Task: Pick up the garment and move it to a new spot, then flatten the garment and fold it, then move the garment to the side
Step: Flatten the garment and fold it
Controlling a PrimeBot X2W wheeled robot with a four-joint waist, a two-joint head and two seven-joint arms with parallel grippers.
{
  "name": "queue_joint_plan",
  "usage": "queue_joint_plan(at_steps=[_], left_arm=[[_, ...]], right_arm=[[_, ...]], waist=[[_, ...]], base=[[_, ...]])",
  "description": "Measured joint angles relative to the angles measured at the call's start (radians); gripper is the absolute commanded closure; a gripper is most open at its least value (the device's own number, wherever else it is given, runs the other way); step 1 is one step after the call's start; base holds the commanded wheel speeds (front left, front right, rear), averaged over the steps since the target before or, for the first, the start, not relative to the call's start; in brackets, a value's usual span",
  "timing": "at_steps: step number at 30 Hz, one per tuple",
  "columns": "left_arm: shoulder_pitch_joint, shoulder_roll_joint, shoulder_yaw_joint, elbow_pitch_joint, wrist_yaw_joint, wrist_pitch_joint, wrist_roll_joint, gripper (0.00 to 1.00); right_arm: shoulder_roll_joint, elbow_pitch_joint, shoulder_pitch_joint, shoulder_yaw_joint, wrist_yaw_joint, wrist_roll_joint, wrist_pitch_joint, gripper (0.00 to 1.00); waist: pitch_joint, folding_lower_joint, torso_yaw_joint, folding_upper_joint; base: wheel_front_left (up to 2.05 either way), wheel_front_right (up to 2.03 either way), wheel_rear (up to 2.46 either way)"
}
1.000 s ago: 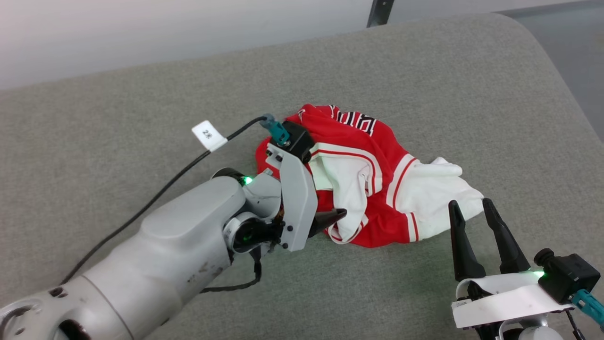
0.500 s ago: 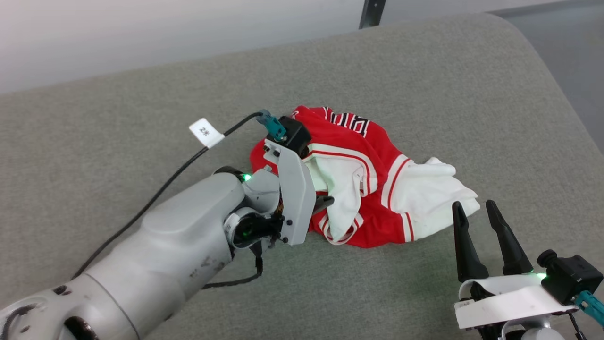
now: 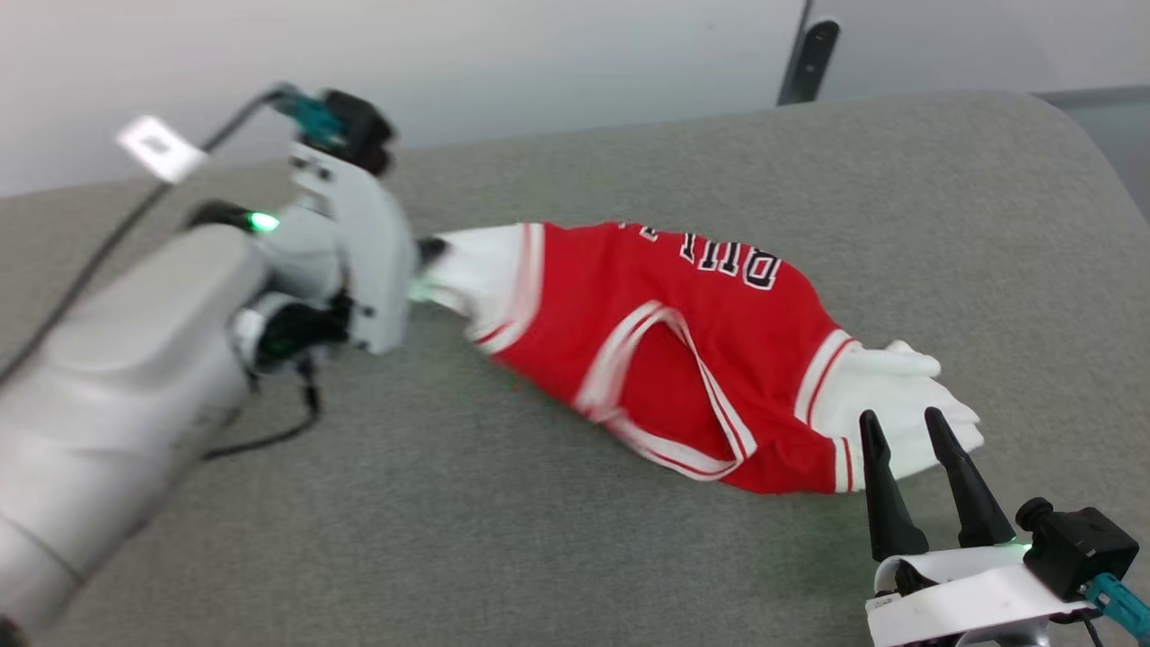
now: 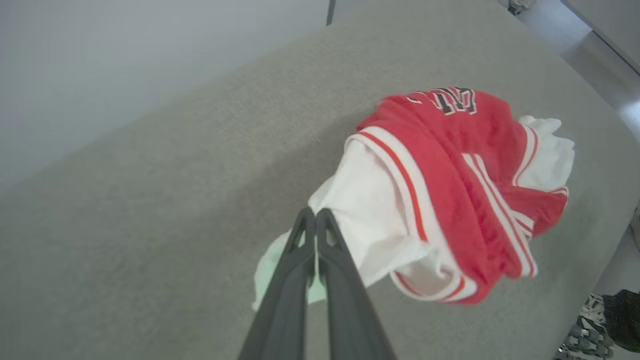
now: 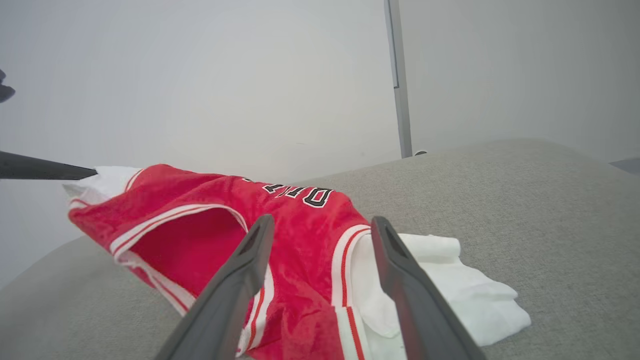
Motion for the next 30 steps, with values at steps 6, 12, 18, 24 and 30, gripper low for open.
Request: queue_joint_plan(at_steps=[6, 12, 18, 24, 30], left_arm=[[-0.012, 0.091, -0.029, 0.037, 0.018, -0.01, 0.089, 1.0], [0.058, 0.091, -0.044, 0.14, 0.017, -0.081, 0.126, 1.0], [0.131, 0.065, -0.055, 0.189, 0.004, -0.141, 0.128, 1.0], [0.199, 0.07, -0.072, 0.123, -0.002, -0.199, 0.239, 1.0], [0.307, 0.07, -0.076, 0.025, -0.001, -0.202, 0.275, 1.0]], right_arm=[[0.0, -0.002, 0.001, 0.005, 0.0, -0.002, 0.0, 0.0], [0.0, -0.007, -0.005, 0.01, 0.0, -0.011, 0.0, 0.0], [0.0, -0.011, -0.018, -0.002, 0.0, -0.022, 0.0, 0.0], [0.0, -0.012, -0.009, -0.011, 0.0, -0.022, 0.0, 0.0], [0.0, -0.013, -0.006, -0.006, 0.0, -0.022, 0.0, 0.0]], waist=[[-0.014, 0.0, 0.04, 0.0], [0.014, 0.0, 0.043, 0.0], [0.035, 0.0, 0.023, 0.0], [0.031, 0.0, 0.019, 0.0], [0.025, 0.0, 0.03, 0.0]], base=[[0.0, 0.0, 0.0], [0.0, 0.0, 0.0], [0.0, 0.0, 0.0], [0.0, 0.0, 0.0], [0.0, 0.0, 0.0]])
